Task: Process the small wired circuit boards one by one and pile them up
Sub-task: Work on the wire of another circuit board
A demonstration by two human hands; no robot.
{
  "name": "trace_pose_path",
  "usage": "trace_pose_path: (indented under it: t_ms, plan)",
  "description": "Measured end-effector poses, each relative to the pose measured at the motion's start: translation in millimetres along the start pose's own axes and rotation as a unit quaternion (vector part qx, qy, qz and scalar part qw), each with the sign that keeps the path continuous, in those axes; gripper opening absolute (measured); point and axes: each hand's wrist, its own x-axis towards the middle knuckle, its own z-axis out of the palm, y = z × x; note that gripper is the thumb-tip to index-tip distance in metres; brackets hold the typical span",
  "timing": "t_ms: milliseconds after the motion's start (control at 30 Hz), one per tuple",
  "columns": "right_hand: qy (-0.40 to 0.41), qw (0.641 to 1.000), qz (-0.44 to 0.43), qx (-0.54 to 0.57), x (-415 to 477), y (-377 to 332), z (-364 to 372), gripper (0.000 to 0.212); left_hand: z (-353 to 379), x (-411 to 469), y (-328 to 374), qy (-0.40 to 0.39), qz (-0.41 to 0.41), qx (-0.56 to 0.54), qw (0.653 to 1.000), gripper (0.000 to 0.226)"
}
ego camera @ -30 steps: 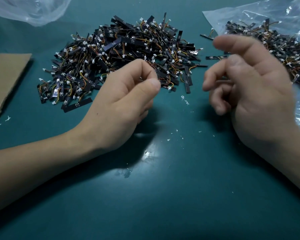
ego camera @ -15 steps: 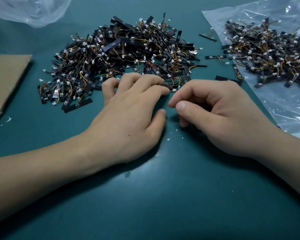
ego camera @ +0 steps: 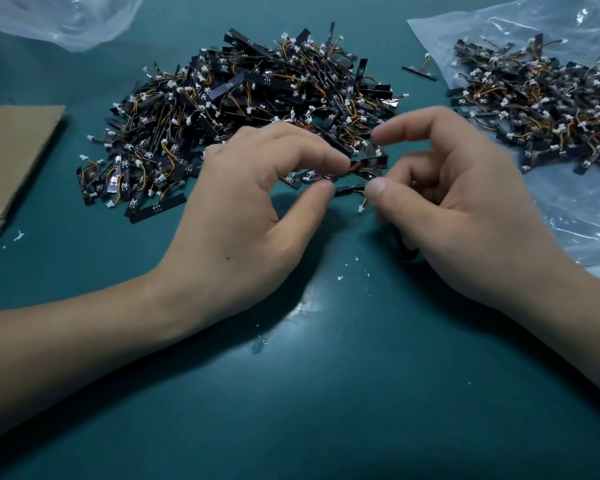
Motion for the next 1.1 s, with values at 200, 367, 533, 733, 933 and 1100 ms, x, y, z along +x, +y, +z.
trace_pose_path:
  t_ms: [200, 367, 533, 733, 933, 1100]
  plan:
    - [-0.033, 0.995, -0.025, -0.087, 0, -2, 1, 0.007, 1, 1, -1, 0.002, 0.002, -0.054, 0.999, 0.011]
    - [-0.008, 0.998, -0.025, -0.061, 0, -4, -1, 0.008, 1, 3, -1, -0.034, -0.034, -0.082, 0.995, 0.008]
    - [0.011, 0.999, -0.029, -0.027, -1, -5, 0, 0.008, 3, 4, -2, -0.065, -0.072, -0.088, 0.991, 0.009]
    - [-0.048, 0.998, -0.022, -0.031, -1, -7, 0, 0.02, -1, 2, 2, -0.013, -0.002, -0.077, 0.997, 0.007]
    - [-0.073, 0.996, -0.022, -0.034, -3, -10, -2, 0.028, -1, 1, 3, -0.087, -0.017, -0.066, 0.994, 0.003]
    - [-0.103, 0.994, -0.022, -0.043, -3, -12, -3, 0.03, -3, 2, 5, -0.069, -0.021, -0.099, 0.992, 0.011]
